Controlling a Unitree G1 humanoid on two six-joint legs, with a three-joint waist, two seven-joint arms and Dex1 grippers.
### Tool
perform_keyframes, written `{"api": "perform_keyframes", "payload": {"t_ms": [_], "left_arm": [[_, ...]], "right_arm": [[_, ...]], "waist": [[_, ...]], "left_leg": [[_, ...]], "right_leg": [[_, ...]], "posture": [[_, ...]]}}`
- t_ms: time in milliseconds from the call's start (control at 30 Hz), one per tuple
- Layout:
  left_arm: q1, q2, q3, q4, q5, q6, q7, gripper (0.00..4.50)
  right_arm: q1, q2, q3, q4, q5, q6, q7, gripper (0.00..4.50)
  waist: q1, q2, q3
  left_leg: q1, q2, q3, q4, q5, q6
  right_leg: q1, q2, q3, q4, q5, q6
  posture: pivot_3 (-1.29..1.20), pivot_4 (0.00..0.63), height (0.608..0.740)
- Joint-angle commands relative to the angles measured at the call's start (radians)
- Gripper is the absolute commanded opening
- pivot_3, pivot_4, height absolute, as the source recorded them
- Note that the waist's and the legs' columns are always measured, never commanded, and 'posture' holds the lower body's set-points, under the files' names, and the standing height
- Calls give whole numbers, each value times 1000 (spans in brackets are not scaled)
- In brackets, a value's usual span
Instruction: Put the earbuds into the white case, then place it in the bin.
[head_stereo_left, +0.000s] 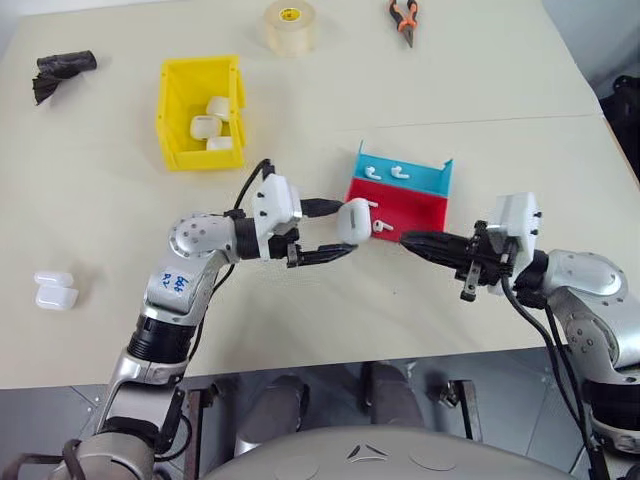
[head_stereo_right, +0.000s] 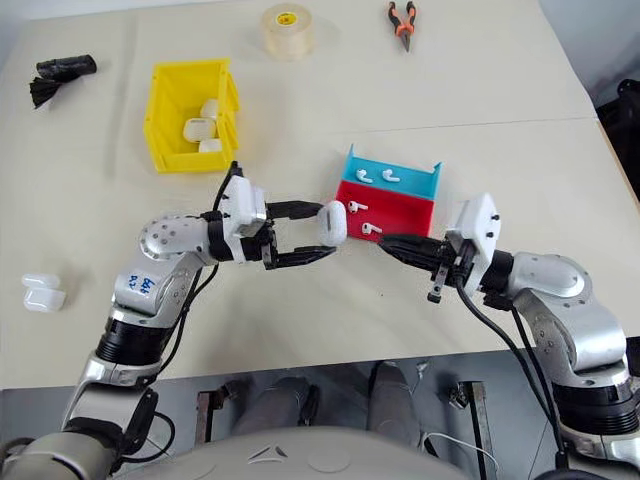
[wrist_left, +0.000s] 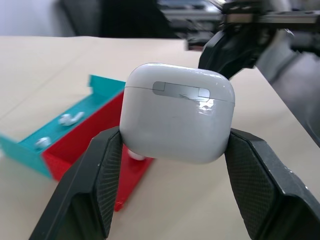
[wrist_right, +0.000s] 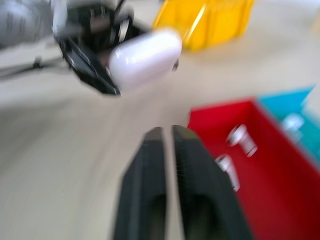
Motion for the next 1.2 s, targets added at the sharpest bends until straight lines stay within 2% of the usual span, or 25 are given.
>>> {"api": "perform_keyframes", "payload": {"t_ms": [33, 200, 300, 433, 533, 633, 767, 933, 1100, 1200], "left_arm": [[58, -26, 97, -73, -38, 36, 138, 2723], [138, -84, 238, -145, -66, 126, 369, 2723], [127, -130, 308, -140, -67, 155, 506, 2723], [35, -149, 368, -41, -48, 134, 623, 2723], [-50, -116, 359, 61, -18, 85, 622, 2723], [-155, -76, 337, 224, 48, 22, 636, 2723], [-291, -38, 330, 453, 153, -88, 730, 2723], [-370, -33, 339, 594, 192, -156, 801, 2723], [-406, -40, 348, 647, 145, -157, 754, 2723], [-416, -30, 333, 650, 147, -176, 719, 3723]], "right_arm": [[12, 47, -68, -30, -30, -129, -38, 1649], [44, 53, -73, -63, -76, -189, -45, 3344], [44, 51, -56, -64, -94, -202, -44, 4452], [19, 52, -47, -33, -114, -197, -59, 4452], [10, 55, -36, -29, -122, -191, -61, 4452], [2, 58, -23, -33, -127, -183, -67, 4452], [-7, 50, -27, -37, -125, -175, -75, 4452], [-3, 50, -37, -47, -122, -170, -90, 4452], [3, 52, -34, -56, -121, -170, -101, 4452], [3, 52, -33, -55, -121, -171, -104, 4500]], "waist": [[0, 0, 0], [4, 0, 0], [5, 0, 0], [6, -1, 0], [6, -1, -1], [4, -1, -1], [3, -1, -1], [2, -1, -1], [2, -2, -1], [1, -2, -1]], "left_leg": [[1, 0, 0, -1, 0, 0], [4, -1, 0, -2, 0, 0], [5, -1, 0, -2, 0, 0], [5, -1, 0, -2, 0, 0], [5, -1, 0, -2, 0, 0], [6, -2, 1, -2, 0, 0], [6, -2, 1, -2, 0, 0], [6, -3, 1, -1, 0, 0], [6, -5, -1, -1, 0, 0], [6, -6, -1, -1, 0, 0]], "right_leg": [[0, 0, 0, 0, 0, 0], [1, 0, 1, 0, 0, 0], [2, 0, 2, 0, 0, 0], [2, 1, 2, 0, 0, 0], [2, 1, 2, 0, 0, 0], [2, 0, 2, 0, 0, 0], [2, 0, 2, 0, 0, 0], [1, 0, 2, 1, 0, 1], [1, -2, 2, 1, 1, 1], [1, -3, 2, 1, 1, 2]], "posture": [[0, 150, 740], [0, 150, 740], [0, 150, 740], [0, 150, 740], [0, 150, 740], [0, 150, 740], [0, 150, 740], [0, 150, 740], [0, 150, 740], [0, 150, 740]]}}
